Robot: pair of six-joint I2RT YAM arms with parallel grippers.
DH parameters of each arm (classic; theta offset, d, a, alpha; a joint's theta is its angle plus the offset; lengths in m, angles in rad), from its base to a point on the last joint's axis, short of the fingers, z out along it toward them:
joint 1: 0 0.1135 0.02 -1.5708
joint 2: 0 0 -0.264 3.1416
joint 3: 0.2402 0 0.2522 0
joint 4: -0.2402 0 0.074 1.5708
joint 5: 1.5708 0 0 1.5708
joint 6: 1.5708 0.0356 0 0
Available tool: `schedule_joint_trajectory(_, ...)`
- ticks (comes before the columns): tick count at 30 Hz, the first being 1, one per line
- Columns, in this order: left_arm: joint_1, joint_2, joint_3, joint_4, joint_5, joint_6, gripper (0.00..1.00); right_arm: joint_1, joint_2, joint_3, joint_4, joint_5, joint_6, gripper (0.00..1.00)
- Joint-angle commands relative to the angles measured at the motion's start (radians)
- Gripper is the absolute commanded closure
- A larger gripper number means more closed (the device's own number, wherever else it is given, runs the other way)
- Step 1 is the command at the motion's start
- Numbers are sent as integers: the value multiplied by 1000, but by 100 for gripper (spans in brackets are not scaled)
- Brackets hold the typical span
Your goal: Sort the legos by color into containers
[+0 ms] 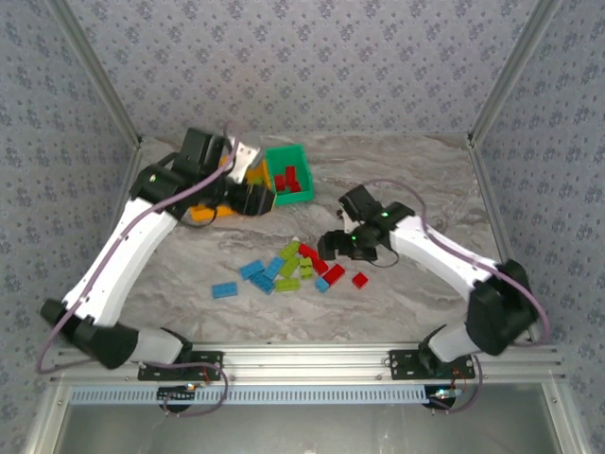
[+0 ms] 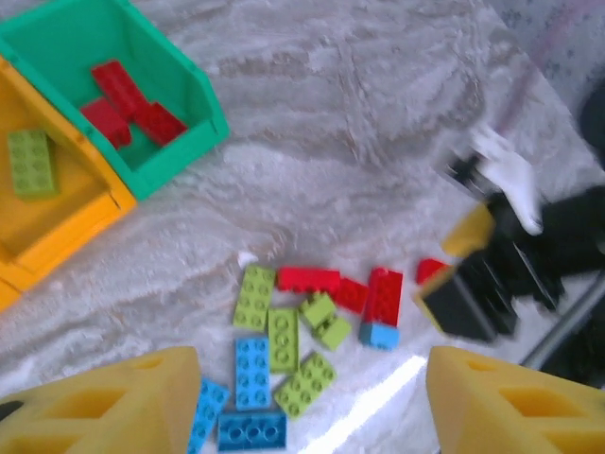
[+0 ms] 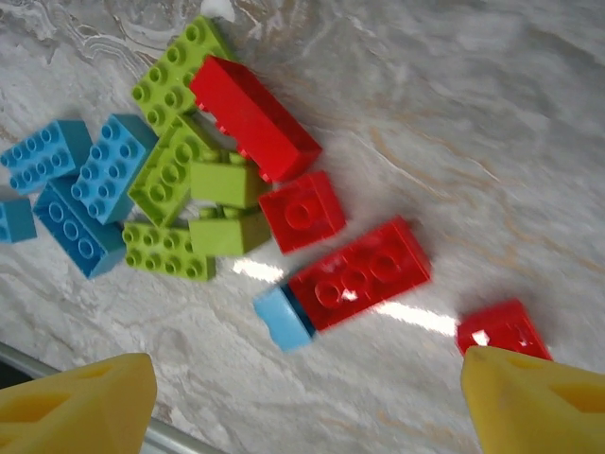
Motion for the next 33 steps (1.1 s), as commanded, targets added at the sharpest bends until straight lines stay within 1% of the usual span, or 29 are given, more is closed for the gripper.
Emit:
schedule_joint_trajectory(1,-27,-95,-172,23,108,213,21,41,143,126,18,16,-96,16)
schedule_joint_trajectory(3,-77,-139,-232,-39,75,271,13,62,245,196,18,27,-125,16)
schedule_joint_trajectory(5,-115,-147,-266,-107,51,290,9,78,338,283,-11,51,-154,15)
schedule_joint_trajectory(7,-134,-151,-295,-138,40,277,7,85,432,371,-40,78,-179,16)
schedule_joint_trajectory(10,-137,-190,-350,-88,36,246,6,85,524,462,-68,93,-189,24)
schedule_joint_trajectory(14,-139,-236,-392,-29,17,243,6,82,586,492,-91,120,-206,32)
schedule_joint_trajectory(17,-138,-234,-397,-45,30,264,6,86,604,481,-105,113,-231,40)
schedule_joint_trajectory(19,-139,-235,-398,-50,50,280,6,88,605,469,-106,111,-239,48)
schedule_joint_trajectory(21,-139,-239,-403,-47,71,299,6,85,600,463,-104,117,-238,53)
schedule_joint_trajectory(25,-139,-251,-414,-42,127,356,6,71,578,458,-98,169,-206,65)
schedule_joint_trajectory(27,-139,-257,-422,-23,136,352,6,58,564,456,-93,187,-194,70)
schedule_joint_trajectory(28,-139,-260,-426,-11,137,342,6,49,553,456,-92,190,-191,75)
schedule_joint_trajectory(31,-139,-272,-433,29,131,304,6,28,499,465,-93,208,-188,78)
schedule_joint_trajectory(33,-139,-294,-444,71,104,265,6,14,452,483,-96,224,-190,80)
